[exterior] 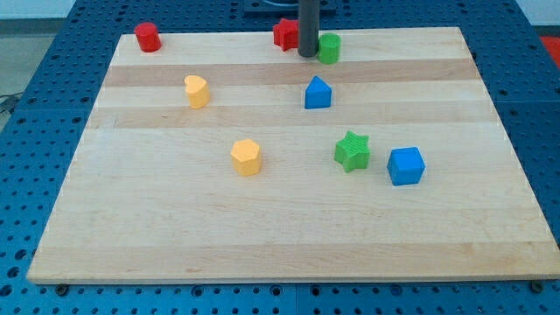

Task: Slide the green circle towards top right of the board

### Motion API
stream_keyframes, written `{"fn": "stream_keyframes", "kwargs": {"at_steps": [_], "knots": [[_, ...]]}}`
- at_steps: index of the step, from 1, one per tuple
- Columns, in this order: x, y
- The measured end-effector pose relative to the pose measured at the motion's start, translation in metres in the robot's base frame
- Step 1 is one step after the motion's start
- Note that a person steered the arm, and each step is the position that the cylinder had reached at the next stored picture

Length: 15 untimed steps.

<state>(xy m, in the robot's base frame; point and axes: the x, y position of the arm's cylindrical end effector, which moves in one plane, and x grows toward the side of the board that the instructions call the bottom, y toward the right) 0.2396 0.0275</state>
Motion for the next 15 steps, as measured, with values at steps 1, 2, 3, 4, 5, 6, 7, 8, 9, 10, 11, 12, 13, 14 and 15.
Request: {"fn": "stream_keyframes", "kwargs": {"at_steps": [1,2,3,4,5,6,7,8,9,10,11,12,13,14,15], "knots": [[-0.002,0.003],[0.004,0.026],[0.009,0.051],[0.009,0.051],[0.022,0.051],[0.04,0.051],[0.045,0.06],[0.043,0.071],[0.038,0.07],[0.024,0.068],[0.017,0.068],[0.017,0.072],[0.017,0.081],[0.017,0.089],[0.016,0.092]]}}
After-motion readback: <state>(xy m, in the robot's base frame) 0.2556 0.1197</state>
